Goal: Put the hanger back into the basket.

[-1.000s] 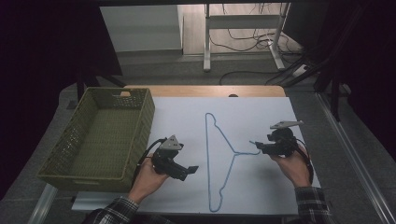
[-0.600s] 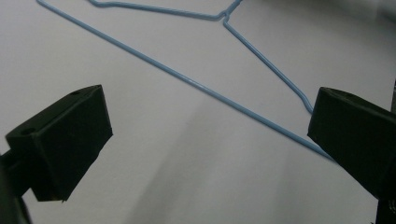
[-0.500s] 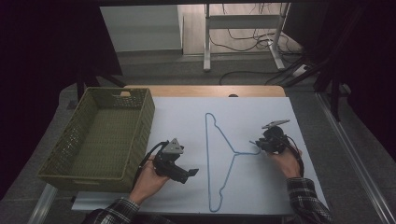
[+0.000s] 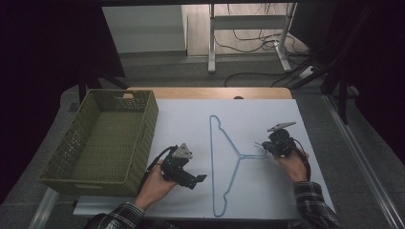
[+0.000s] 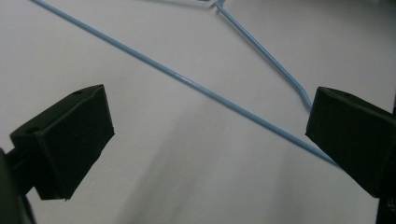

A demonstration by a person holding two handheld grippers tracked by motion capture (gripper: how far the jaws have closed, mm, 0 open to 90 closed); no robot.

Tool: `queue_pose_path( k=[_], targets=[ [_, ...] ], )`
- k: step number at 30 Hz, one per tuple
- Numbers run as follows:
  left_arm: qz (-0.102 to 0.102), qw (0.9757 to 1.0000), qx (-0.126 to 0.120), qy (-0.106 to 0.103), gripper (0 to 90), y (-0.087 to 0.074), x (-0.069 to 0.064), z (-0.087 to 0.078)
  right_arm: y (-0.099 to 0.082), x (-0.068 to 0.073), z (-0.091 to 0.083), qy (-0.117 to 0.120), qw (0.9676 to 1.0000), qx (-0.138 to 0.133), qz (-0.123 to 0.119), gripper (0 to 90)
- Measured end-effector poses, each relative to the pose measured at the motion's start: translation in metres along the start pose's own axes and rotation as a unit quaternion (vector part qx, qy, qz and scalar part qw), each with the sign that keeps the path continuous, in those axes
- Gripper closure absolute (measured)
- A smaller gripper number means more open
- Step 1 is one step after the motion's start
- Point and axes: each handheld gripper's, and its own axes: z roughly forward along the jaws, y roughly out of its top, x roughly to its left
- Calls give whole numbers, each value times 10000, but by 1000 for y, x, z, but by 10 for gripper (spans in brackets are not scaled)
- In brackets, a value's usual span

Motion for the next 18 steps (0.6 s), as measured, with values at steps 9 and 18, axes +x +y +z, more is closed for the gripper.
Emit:
queue_pose_path(
  k=[9, 18],
  targets=[
    [-157, 9989, 308, -303, 72, 33, -4, 46, 8, 9, -18, -134, 9996, -203, -141, 861],
    [-163, 9965, 613, -546, 298, 63, -12, 99, 9, 12, -23, -124, 9996, -238, -120, 861]
  ],
)
